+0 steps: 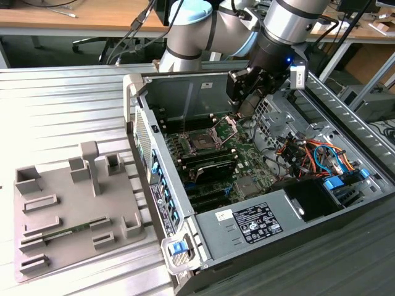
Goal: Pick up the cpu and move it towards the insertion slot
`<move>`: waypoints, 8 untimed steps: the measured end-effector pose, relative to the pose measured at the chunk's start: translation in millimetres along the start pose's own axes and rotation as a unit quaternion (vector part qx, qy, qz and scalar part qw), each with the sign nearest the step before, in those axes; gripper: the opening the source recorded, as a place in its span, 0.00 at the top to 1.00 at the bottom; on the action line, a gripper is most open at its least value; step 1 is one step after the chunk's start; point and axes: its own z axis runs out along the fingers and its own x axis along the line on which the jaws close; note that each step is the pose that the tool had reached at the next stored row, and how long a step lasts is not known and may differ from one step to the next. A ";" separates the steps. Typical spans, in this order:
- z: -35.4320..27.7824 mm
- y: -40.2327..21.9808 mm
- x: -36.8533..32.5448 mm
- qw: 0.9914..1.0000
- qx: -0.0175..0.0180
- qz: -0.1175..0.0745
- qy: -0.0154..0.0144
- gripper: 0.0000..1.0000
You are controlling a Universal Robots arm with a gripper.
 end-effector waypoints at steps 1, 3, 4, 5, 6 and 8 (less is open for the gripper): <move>0.3 0.4 0.4 1.000 0.000 0.000 0.000 0.45; 0.9 1.8 1.6 1.000 0.000 0.000 0.000 0.45; 1.2 2.8 1.7 1.000 0.000 0.000 0.000 0.45; 1.6 4.8 1.7 1.000 0.000 0.000 0.000 0.45; 1.9 6.1 1.6 1.000 -0.001 0.001 0.000 0.45; 2.5 7.0 1.6 1.000 -0.006 0.002 -0.001 0.45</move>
